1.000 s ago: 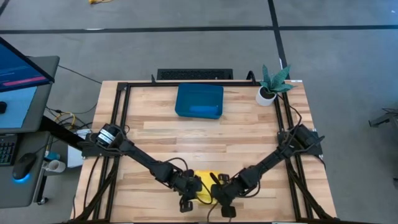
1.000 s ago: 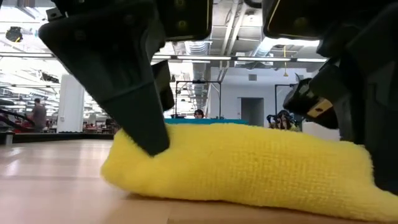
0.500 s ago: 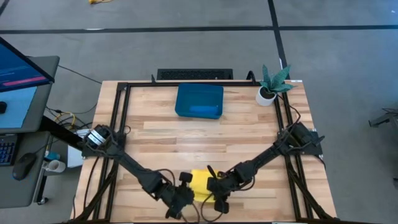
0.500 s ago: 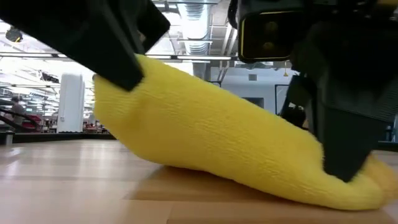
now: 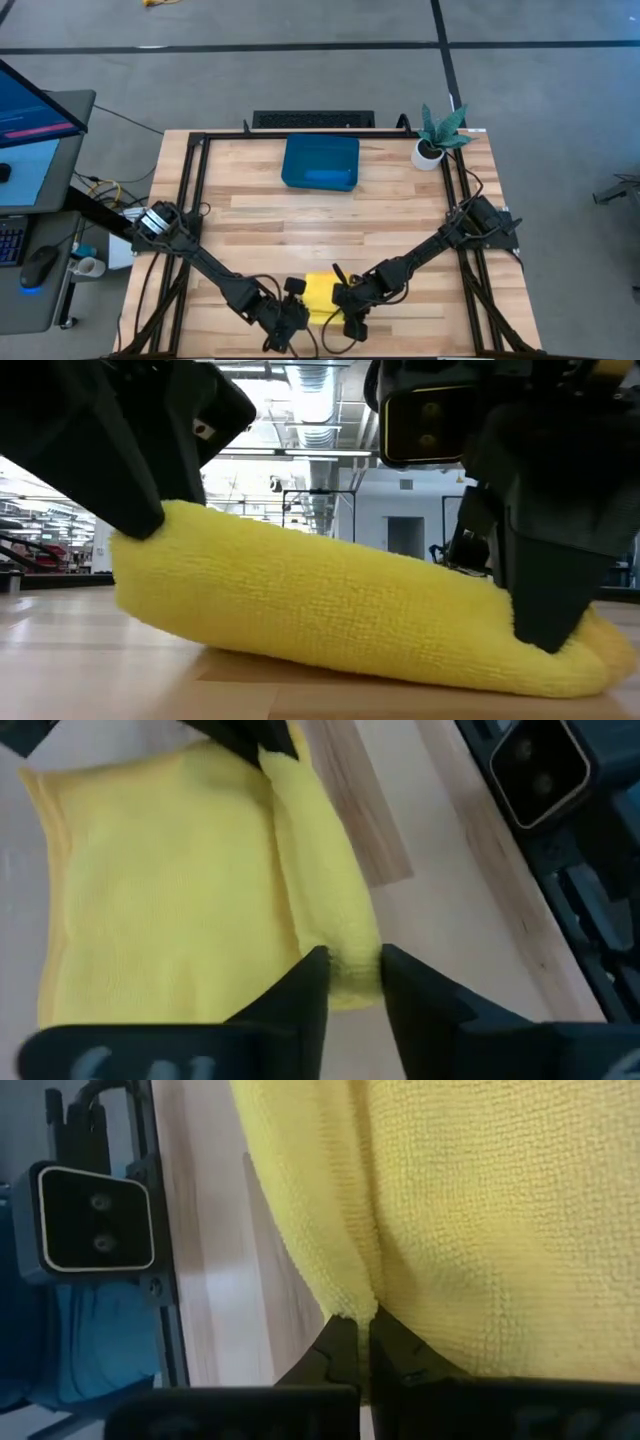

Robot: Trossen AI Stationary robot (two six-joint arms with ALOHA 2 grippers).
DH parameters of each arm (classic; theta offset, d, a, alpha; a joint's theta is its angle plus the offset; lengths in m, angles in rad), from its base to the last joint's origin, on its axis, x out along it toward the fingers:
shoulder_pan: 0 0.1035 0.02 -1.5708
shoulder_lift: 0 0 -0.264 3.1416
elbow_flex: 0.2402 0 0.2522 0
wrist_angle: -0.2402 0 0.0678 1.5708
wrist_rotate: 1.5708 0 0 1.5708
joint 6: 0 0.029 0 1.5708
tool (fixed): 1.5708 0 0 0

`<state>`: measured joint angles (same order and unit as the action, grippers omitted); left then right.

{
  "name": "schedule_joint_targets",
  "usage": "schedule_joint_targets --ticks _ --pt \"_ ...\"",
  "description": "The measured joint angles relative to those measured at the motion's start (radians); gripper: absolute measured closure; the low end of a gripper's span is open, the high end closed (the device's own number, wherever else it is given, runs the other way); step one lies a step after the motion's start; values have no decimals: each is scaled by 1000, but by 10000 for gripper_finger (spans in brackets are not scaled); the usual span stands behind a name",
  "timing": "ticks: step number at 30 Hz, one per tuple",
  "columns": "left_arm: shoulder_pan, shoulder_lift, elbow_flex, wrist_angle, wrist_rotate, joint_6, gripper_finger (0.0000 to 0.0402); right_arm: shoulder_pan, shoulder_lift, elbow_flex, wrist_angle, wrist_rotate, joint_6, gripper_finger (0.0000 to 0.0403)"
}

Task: Roll microfiber towels into tight, uniform cylinder then place into a basket
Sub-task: Roll the yellow microfiber cloth

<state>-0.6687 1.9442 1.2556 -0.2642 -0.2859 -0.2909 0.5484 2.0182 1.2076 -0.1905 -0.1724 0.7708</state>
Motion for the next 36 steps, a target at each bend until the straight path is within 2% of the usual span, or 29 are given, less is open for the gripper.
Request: schedule_joint_targets --ticks 6,12,16,20,23,28,36 --pt "23 -1 0 -62 15 -33 272 0 0 -1 5 -41 0 389" --pt "7 -55 -1 -155 -97 -45 267 0 0 -1 6 -43 0 389" --pt "-31 -76 -1 -86 -107 23 267 -1 0 -1 7 -43 -1 389" --pt "-65 -37 2 48 -15 171 267 -7 0 -1 8 -50 -2 389" --pt "-69 11 1 124 18 215 267 -14 0 -1 6 -55 -3 388" --pt "-41 37 0 126 -14 197 267 -14 0 -1 8 -64 -3 389" --pt "19 38 -1 103 8 166 267 -13 0 -1 9 -65 5 388"
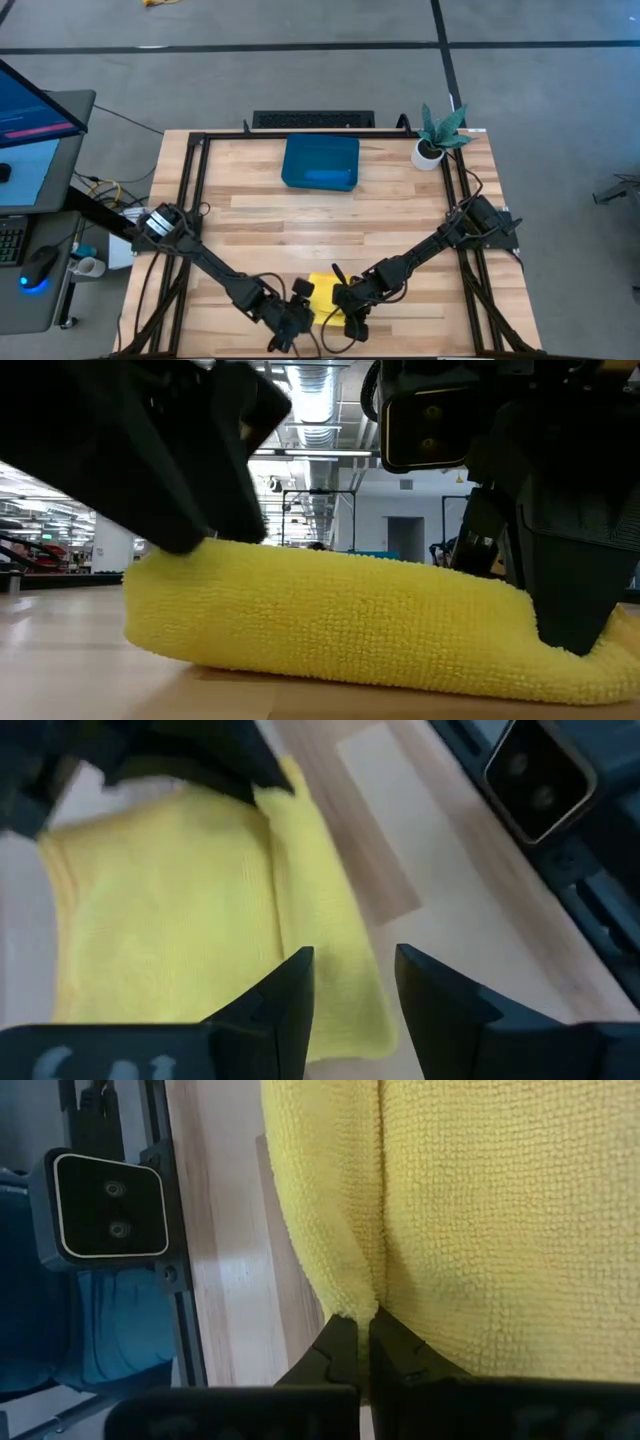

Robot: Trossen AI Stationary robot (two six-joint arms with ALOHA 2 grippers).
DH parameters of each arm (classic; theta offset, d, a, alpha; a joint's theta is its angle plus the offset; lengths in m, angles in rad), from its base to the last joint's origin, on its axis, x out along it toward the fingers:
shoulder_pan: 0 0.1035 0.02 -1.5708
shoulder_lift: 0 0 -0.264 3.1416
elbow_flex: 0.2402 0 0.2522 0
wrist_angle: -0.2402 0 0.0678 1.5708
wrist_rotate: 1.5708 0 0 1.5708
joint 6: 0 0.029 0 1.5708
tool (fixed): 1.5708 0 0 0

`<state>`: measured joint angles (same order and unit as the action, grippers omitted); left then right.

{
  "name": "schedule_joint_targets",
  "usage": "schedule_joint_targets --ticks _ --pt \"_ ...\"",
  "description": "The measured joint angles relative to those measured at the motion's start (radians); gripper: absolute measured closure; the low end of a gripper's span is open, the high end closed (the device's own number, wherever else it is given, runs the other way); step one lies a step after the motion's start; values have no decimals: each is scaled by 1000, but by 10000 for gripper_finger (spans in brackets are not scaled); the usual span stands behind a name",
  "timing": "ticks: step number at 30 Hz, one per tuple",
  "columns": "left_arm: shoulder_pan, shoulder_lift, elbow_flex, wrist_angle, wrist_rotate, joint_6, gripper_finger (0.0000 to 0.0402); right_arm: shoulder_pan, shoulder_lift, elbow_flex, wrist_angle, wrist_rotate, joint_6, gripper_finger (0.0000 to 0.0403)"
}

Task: Roll microfiber towels into tight, uniform cylinder then place into a basket
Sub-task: Roll the yellow microfiber cloth

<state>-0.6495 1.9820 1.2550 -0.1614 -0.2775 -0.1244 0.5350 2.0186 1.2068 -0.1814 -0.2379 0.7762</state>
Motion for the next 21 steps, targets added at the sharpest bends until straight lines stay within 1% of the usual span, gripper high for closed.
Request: schedule_joint_targets --ticks 4,8,15,18,21 --pt "29 8 0 -23 63 -31 267 1 0 0 0 0 1 389" --pt "43 24 2 -29 46 -48 267 1 0 0 0 0 2 387" --pt "88 34 1 -58 38 -134 267 2 0 0 0 -15 3 389" --pt "104 34 1 -59 44 -197 267 4 0 0 -1 -23 3 386" --pt "131 34 1 -70 75 -313 267 6 0 0 -2 -24 3 385"
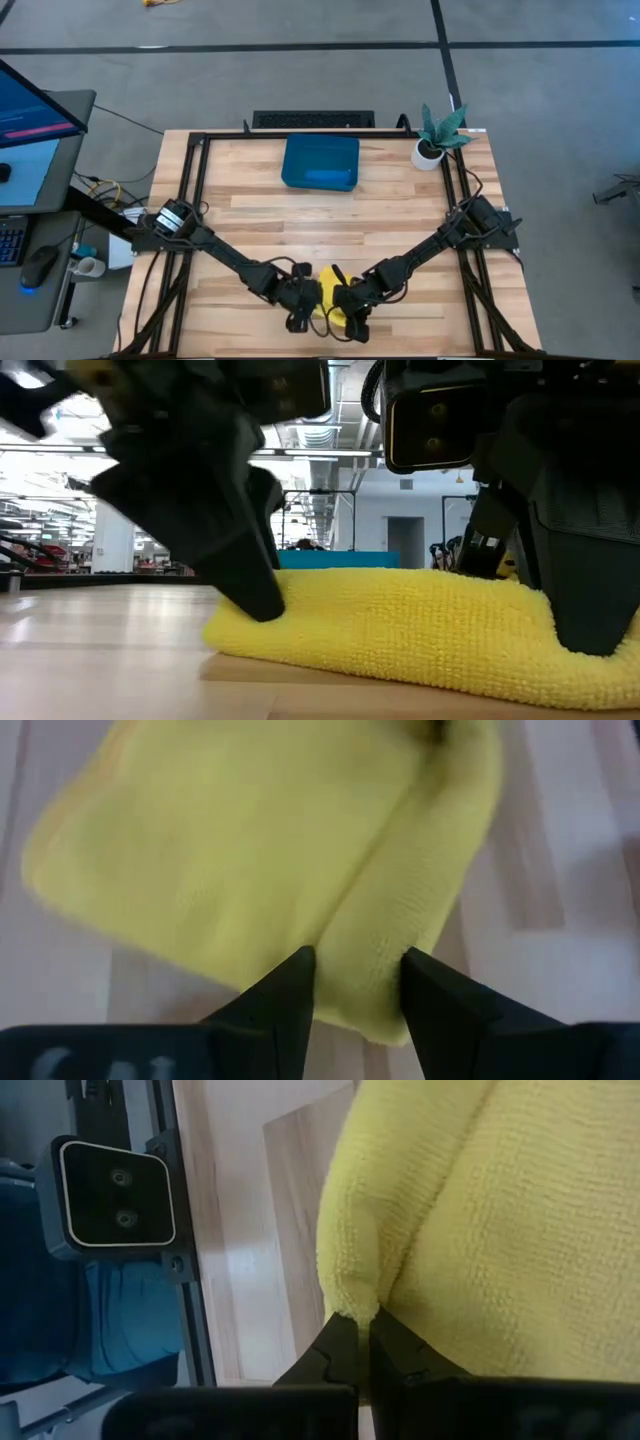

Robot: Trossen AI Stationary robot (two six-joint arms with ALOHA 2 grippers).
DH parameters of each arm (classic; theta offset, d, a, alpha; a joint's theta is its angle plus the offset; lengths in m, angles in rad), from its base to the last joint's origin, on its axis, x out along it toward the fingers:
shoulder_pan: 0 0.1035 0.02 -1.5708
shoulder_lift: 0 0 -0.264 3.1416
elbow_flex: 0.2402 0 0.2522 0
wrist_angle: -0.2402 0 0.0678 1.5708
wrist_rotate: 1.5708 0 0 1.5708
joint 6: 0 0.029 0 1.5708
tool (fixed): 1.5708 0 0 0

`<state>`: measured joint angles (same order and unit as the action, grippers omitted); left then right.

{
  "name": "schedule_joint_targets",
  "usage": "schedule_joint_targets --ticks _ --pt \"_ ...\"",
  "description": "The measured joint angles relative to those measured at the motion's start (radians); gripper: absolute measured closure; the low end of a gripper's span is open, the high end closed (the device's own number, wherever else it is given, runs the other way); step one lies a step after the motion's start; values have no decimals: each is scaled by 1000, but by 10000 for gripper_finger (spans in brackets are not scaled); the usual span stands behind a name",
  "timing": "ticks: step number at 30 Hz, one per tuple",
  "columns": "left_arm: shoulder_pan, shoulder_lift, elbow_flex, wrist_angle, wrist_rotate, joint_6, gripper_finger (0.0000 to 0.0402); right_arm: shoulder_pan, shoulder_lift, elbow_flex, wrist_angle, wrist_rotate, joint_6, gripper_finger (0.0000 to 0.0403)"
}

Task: Roll microfiber towels into tight, uniform cylinder then place into a basket
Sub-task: Roll the yellow microfiber cloth

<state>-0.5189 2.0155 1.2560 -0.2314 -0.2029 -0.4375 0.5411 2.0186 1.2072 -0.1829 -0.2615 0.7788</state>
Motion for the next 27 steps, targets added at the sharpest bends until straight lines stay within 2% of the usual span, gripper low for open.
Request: schedule_joint_targets --ticks 5,14,20,24,27 --pt "42 0 0 -31 70 -210 267 2 0 1 -2 10 -2 370" --pt "72 41 6 -52 143 -372 267 2 -8 3 -37 15 -20 248" --pt "76 53 6 -34 135 -504 267 18 -60 1 -171 49 -20 234" --pt "85 55 5 -27 137 -591 267 80 -134 1 -255 183 -96 243" --pt "90 55 4 -24 142 -638 267 151 -161 1 -260 389 -176 250"
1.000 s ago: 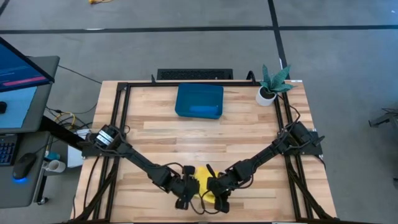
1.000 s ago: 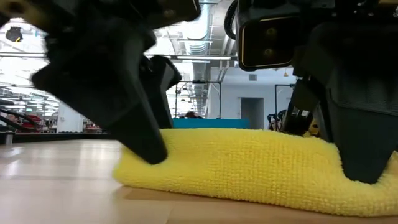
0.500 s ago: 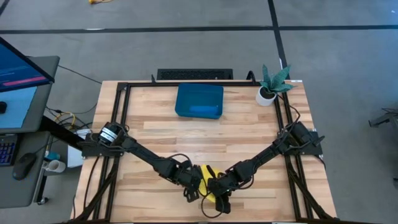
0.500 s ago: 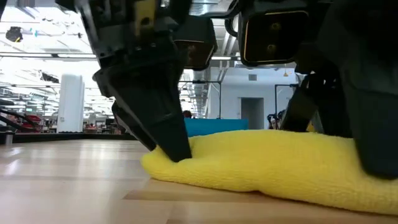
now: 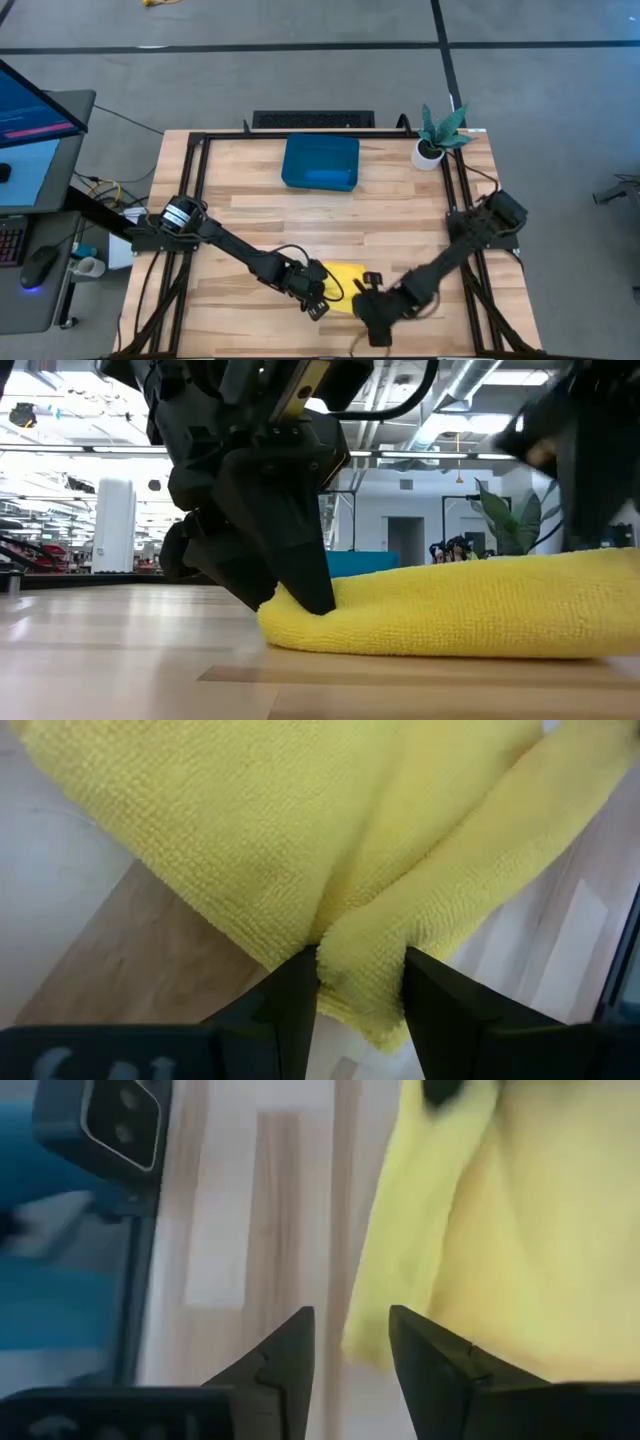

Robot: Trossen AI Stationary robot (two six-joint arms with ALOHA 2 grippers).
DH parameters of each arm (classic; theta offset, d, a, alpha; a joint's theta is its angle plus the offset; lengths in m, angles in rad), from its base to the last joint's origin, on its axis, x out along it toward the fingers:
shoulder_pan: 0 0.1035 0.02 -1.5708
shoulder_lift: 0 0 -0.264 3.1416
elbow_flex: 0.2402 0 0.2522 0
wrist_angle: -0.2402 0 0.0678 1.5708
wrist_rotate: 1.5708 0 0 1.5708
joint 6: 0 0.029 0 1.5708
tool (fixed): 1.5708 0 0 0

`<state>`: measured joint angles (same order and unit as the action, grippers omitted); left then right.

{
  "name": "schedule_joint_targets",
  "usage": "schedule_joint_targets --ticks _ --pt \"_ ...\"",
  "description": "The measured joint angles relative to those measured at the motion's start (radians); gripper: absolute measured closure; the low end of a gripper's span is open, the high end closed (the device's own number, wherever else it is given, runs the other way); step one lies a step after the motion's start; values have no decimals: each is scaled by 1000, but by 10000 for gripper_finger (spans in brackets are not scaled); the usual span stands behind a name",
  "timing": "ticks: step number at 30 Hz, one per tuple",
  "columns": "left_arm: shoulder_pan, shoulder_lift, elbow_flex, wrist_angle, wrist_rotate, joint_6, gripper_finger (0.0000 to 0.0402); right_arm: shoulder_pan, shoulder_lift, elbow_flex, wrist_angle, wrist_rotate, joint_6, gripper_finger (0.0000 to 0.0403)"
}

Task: Roll microfiber towels into tight, uniform cylinder then place into a basket
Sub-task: Roll the yellow microfiber cloth

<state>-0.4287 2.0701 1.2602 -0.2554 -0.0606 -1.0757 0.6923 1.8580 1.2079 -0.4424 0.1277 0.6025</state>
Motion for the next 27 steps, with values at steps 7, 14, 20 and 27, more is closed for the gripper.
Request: schedule_joint_targets --ticks 7,14,20,27 --pt "5 1 -3 17 1 -3 267 150 75 0 170 308 -281 257" --pt "5 1 -3 20 2 1 267 129 147 0 210 349 -236 264" --pt "5 1 -3 23 3 9 267 82 146 1 157 345 -125 281" --pt "5 1 -4 22 2 16 267 77 145 1 147 344 -53 289"
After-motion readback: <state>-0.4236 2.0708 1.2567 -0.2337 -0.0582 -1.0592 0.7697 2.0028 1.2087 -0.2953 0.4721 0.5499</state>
